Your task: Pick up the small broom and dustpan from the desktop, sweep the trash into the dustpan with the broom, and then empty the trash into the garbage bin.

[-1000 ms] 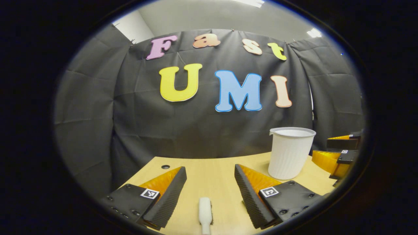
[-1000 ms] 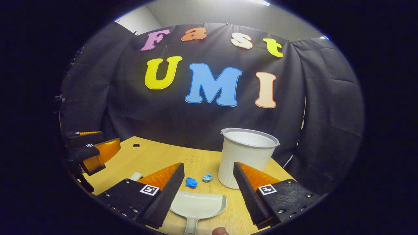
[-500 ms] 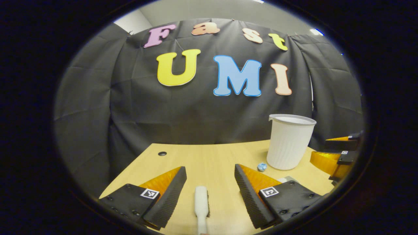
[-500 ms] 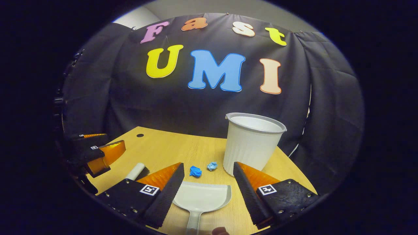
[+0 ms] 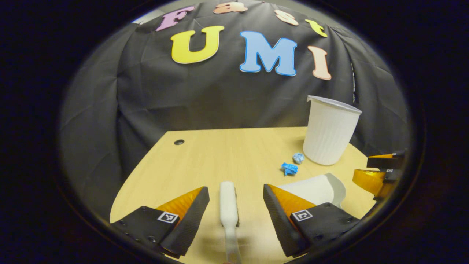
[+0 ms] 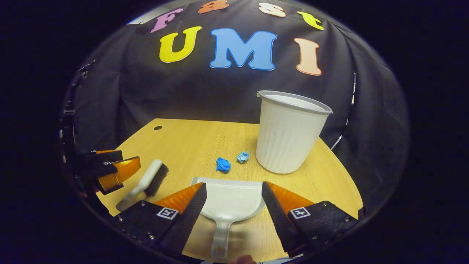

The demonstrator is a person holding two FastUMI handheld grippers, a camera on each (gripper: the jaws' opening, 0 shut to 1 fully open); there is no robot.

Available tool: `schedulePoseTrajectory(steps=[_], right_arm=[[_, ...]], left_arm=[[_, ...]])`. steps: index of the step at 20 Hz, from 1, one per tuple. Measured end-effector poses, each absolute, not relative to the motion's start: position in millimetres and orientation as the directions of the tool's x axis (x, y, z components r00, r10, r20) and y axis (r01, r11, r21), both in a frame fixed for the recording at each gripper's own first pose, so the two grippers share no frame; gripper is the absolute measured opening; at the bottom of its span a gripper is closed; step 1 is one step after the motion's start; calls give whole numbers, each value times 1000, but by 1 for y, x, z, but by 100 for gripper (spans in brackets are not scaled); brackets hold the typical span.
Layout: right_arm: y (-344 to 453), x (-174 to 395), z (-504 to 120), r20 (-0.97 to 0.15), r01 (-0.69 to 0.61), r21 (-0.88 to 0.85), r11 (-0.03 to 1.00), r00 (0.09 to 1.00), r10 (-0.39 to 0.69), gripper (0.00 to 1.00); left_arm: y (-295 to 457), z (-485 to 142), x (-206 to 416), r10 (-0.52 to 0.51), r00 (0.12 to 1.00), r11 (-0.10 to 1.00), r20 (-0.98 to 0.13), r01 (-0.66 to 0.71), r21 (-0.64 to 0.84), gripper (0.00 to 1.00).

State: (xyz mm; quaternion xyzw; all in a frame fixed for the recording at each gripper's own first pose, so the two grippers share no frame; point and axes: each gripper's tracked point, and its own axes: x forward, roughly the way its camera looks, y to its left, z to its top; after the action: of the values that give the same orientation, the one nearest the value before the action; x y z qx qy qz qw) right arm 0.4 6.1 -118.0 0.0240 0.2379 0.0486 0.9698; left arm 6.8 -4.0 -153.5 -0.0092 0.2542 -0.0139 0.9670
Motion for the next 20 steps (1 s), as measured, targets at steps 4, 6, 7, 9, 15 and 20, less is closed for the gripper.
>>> schedulePoseTrajectory(steps=[4, 6, 7, 9, 15, 20], right_arm=[[14, -10, -141, -545, -96, 83, 992, 829, 126, 94], [16, -17, -155, -587, -97, 97, 991, 798, 136, 95], [19, -18, -160, -605, -96, 105, 990, 784, 140, 94], [20, -22, -168, -639, -85, 117, 990, 756, 140, 95], [22, -33, -199, -742, -54, 139, 989, 656, 140, 94], [27, -41, -219, -805, -48, 155, 987, 572, 155, 94]], left_arm=[[-3, -179, 1, -38, 822, 999, -568, 33, -19, 97], [-4, -191, -1, -46, 795, 999, -604, 38, -26, 98], [-4, -196, -4, -48, 783, 999, -620, 39, -28, 96], [-3, -205, -8, -46, 762, 999, -646, 44, -20, 97], [-6, -230, -15, -56, 687, 998, -725, 39, -39, 98], [-3, -247, -16, -48, 636, 999, -770, 34, -34, 97]])
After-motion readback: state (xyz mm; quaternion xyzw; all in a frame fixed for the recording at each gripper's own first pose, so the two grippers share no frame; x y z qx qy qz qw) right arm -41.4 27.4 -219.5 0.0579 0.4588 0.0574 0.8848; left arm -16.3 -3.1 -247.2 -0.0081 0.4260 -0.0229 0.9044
